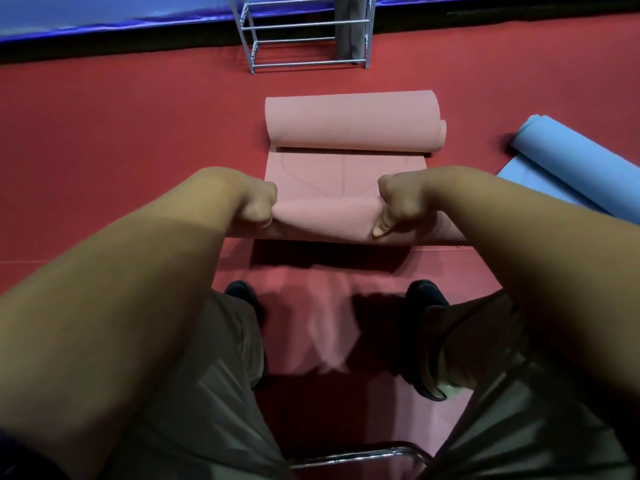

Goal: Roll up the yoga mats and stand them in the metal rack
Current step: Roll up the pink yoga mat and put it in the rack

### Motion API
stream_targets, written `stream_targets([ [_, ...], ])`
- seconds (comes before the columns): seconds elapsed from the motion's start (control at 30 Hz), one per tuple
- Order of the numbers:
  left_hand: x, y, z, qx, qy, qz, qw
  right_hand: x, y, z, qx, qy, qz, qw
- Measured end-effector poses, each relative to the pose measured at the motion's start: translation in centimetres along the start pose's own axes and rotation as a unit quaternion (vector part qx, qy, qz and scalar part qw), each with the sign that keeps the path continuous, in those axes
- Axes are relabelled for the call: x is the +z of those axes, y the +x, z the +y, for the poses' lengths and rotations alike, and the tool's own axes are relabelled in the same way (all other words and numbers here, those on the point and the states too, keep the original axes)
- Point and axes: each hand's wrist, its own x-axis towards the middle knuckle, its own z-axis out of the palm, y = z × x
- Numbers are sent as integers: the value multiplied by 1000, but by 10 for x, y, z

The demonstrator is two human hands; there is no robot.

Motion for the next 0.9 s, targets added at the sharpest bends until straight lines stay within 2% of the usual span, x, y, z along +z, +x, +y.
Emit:
stream_targets([
  [0.2, -5, -6, 12, 22, 11, 13, 1000, -2, 4, 5, -6, -11, 12, 1000],
  [0.37, -13, -19, 25, 47, 1, 90, 995, -6, 5, 10, 17, -5, 37, 999],
  [0.57, -20, -17, 26, 55, -15, 176, 983, -3, 9, 13, 38, -17, -1, 999],
  [0.73, -16, -10, 36, 102, 58, 179, 977, -3, 12, 16, 40, -64, 7, 997],
  [0.9, -13, -12, 42, 80, 57, 135, 986, -2, 7, 19, -14, -52, 35, 998],
])
